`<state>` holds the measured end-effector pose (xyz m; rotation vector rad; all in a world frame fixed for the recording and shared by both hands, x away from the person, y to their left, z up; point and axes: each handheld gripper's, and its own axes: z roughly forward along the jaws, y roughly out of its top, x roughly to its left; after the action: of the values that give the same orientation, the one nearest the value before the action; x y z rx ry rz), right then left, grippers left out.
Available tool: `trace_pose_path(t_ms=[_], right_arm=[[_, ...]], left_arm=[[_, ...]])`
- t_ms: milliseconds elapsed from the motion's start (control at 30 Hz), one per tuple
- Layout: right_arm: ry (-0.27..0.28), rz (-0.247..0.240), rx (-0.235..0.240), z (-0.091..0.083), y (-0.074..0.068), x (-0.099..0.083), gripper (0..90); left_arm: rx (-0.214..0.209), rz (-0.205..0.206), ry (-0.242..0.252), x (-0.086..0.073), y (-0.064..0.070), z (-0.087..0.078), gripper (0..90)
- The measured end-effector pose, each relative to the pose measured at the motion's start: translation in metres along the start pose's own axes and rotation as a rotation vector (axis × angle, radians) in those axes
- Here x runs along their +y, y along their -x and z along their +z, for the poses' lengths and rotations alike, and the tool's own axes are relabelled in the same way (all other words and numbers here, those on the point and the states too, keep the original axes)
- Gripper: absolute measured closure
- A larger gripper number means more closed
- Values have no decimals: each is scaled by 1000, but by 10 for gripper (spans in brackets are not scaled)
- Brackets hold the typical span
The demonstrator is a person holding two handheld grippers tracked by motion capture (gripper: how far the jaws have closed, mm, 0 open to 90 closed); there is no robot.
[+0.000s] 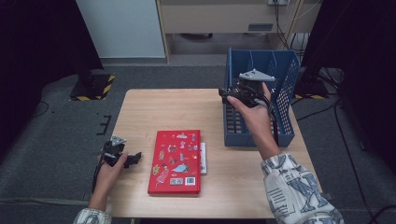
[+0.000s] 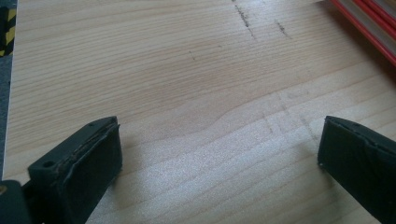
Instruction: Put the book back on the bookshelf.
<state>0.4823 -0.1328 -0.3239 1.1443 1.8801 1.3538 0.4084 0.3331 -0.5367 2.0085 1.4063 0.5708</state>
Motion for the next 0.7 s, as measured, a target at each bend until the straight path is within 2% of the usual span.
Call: trace_pose_path(t_ms=[300,533,700], right_arm=[[-6,-24,34,-17,-1,-17,60],[-7,-84,62,-32,-6,-28,62],[-15,-86,75,-42,-9,-40,61]], left_arm=[[0,0,0,0,0,0,0],[2,-1,0,0,0,0,0],[3,-2,0,0,0,0,0]])
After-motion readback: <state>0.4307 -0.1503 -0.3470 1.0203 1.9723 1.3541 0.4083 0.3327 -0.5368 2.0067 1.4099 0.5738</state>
